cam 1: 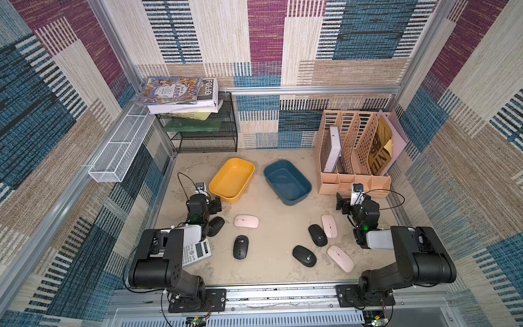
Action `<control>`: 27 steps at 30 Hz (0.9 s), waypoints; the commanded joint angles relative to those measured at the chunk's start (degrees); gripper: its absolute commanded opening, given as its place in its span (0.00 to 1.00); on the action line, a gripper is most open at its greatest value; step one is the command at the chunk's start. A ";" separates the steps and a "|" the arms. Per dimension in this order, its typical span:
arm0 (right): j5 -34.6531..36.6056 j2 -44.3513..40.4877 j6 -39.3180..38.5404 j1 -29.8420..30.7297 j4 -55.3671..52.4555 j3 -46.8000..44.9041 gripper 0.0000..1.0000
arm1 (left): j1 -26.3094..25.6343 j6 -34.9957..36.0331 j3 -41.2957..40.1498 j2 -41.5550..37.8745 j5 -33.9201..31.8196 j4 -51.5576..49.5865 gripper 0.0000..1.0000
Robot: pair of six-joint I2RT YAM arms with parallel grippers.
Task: Place the mice by color into the storage box
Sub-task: Adjust the storage box at the center of the board.
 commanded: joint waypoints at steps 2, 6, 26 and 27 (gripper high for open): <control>-0.03 -0.02 -0.08 0.09 1.54 0.13 0.96 | 0.14 0.42 0.28 0.03 -0.41 2.00 0.99; -0.04 0.01 -0.10 0.11 1.56 0.09 0.96 | 0.10 0.46 0.27 0.06 -0.45 1.86 0.99; 1.38 -8.65 2.18 3.05 -31.67 15.23 1.00 | 0.10 -1.25 7.85 -15.10 1.38 -21.81 0.99; 1.55 -9.31 3.76 3.92 -37.01 17.71 0.98 | 0.03 -2.15 7.90 -19.16 1.74 -24.09 0.99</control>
